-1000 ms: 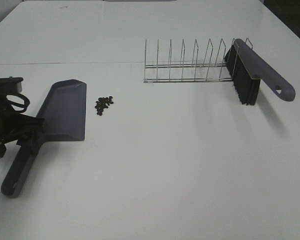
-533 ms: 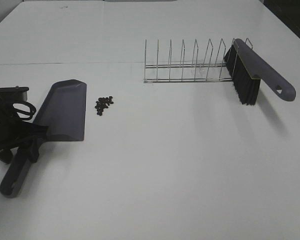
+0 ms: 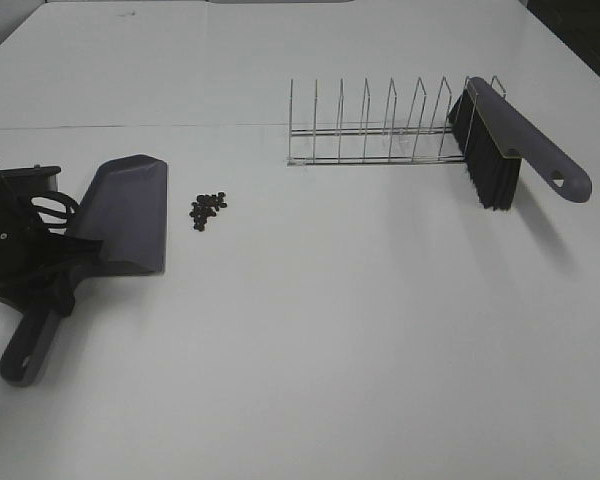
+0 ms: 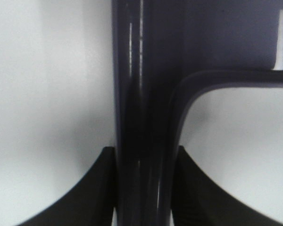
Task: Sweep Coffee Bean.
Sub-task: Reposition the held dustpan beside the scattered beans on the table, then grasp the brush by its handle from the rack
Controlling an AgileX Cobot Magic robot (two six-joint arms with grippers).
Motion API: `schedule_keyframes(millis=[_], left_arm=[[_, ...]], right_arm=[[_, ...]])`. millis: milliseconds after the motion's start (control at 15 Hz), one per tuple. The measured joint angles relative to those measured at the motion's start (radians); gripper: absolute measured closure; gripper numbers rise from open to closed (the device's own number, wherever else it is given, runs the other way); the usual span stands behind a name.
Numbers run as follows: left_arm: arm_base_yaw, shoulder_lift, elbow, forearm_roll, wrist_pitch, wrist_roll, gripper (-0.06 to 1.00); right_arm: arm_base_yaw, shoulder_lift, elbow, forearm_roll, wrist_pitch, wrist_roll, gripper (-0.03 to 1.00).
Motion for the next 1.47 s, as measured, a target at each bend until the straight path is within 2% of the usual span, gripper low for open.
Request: schedule_keyframes(millis=[133, 400, 667, 733, 800, 1067, 1200, 1267, 1333, 1467], left_arm=[[0.000, -0.081, 0.000, 0.000, 0.005, -0.001, 0.67], [0.000, -0.099, 0.000, 0.000, 0.008, -0.001, 0.67], [0.000, -0.099, 0.000, 0.000, 0.009, -0.001, 0.68], [0.000, -0.099, 0.000, 0.000, 0.010, -0.001, 0.68], [0.000, -0.099, 0.000, 0.000, 0.010, -0.001, 0.68], [0.000, -0.099, 0.000, 0.000, 0.011, -0.001, 0.68], [0.000, -0.099, 0.000, 0.000, 0.011, -0.001, 0.68], [0.000, -0.099, 0.000, 0.000, 0.012, -0.001, 0.68], [0.000, -0.099, 0.000, 0.000, 0.012, -0.001, 0.68], [0.000, -0.099, 0.000, 0.000, 0.012, -0.001, 0.68]], right_arm=[[0.000, 0.000, 0.000, 0.000, 0.000, 0.000, 0.26], [0.000, 0.056, -0.011, 0.000, -0.020, 0.000, 0.26], [0.000, 0.367, -0.060, 0.029, -0.329, -0.020, 0.26], [0.000, 0.426, -0.077, 0.032, -0.362, -0.030, 0.26], [0.000, 0.623, -0.150, 0.037, -0.418, -0.065, 0.26], [0.000, 1.117, -0.443, 0.050, -0.432, -0.095, 0.26], [0.000, 1.263, -0.562, 0.063, -0.425, -0.104, 0.26], [0.000, 1.364, -0.656, 0.067, -0.403, -0.106, 0.26], [0.000, 1.546, -0.826, 0.069, -0.344, -0.106, 0.26], [0.000, 1.702, -0.993, 0.069, -0.280, -0.131, 0.26]])
